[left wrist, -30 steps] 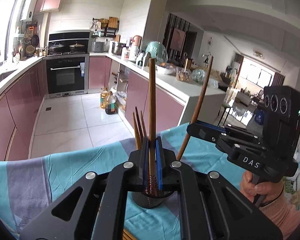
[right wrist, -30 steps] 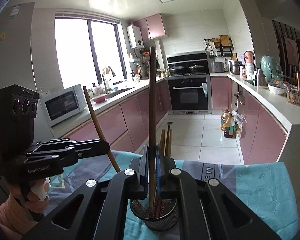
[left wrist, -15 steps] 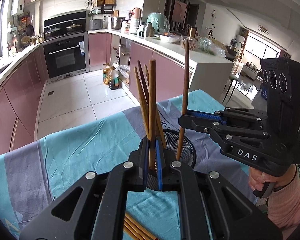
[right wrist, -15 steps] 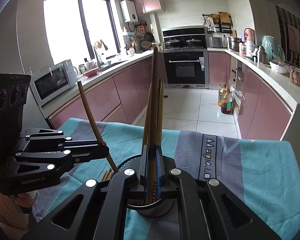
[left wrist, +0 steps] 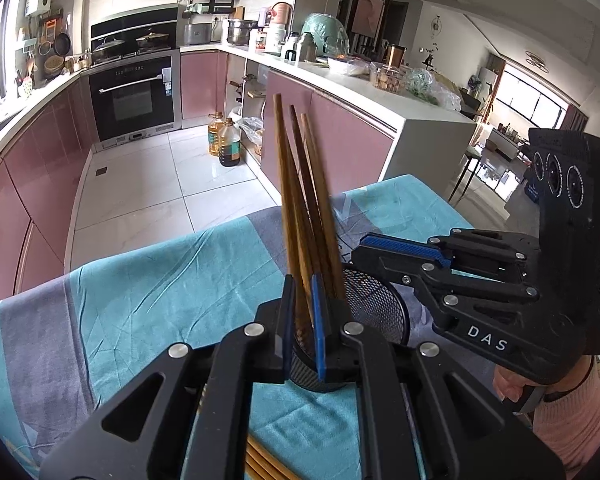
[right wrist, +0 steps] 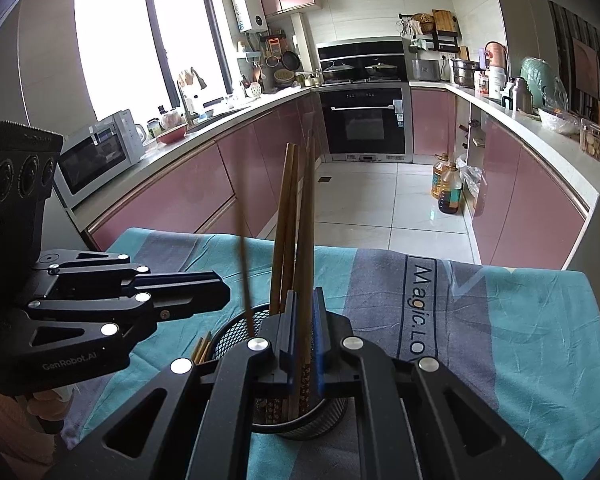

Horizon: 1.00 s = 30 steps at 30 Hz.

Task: Organize utensils
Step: 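Lower the chopstick into the mesh cup and open the left tool while the right tool releases its chopstick, then move both open tools back over the remaining chopsticks on the cloth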

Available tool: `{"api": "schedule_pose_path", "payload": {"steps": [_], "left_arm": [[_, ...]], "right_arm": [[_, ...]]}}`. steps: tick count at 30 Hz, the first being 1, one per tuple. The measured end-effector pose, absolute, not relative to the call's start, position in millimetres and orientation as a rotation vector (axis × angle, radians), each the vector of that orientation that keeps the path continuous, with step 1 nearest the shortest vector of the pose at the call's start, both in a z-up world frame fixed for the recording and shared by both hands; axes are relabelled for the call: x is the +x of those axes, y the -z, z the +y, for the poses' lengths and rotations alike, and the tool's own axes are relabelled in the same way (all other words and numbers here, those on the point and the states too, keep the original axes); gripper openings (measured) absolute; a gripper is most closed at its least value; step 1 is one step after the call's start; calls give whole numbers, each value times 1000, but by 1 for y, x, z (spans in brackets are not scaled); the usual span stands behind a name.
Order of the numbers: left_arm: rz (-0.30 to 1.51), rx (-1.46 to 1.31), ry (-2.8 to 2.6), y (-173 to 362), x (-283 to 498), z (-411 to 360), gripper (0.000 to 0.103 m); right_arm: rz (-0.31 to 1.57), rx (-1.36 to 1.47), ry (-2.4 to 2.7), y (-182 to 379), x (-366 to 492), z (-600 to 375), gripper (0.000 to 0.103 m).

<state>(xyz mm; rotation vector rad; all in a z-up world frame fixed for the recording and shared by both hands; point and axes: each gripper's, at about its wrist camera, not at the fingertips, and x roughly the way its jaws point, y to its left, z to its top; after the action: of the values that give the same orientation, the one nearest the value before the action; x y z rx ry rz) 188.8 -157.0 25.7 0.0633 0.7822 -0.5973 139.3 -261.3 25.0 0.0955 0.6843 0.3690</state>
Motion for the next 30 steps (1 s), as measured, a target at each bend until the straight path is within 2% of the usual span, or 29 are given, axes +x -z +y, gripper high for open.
{"api": "schedule_pose_path", "payload": {"steps": [4, 6, 9, 11, 12, 15, 19, 21, 23, 27, 30], "left_arm": [[784, 47, 593, -22, 188, -153, 9], [774, 36, 585, -22, 186, -150, 13], [751, 19, 577, -24, 181, -142, 18], [724, 5, 572, -26, 174, -135, 31], [704, -6, 572, -28, 169, -130, 34], [647, -26, 563, -33, 154, -115, 39], [584, -43, 527, -37, 133, -97, 61], [559, -42, 504, -37, 124, -90, 65], [550, -37, 471, -34, 116, -81, 76], [572, -31, 410, -16, 104, -69, 83], [605, -39, 355, 1, 99, -57, 84]], "right_arm": [[680, 109, -376, -25, 139, -263, 7], [676, 113, -381, -25, 136, -262, 8], [669, 118, -387, -25, 131, -262, 15], [661, 123, -392, -26, 127, -263, 22], [652, 126, -395, -27, 123, -263, 26], [625, 133, -410, -30, 111, -262, 28], [580, 138, -448, -37, 91, -256, 35], [568, 136, -486, -38, 81, -249, 39], [570, 126, -517, -35, 72, -240, 40], [616, 108, -564, -18, 62, -219, 46], [674, 120, -577, 2, 62, -209, 46]]}}
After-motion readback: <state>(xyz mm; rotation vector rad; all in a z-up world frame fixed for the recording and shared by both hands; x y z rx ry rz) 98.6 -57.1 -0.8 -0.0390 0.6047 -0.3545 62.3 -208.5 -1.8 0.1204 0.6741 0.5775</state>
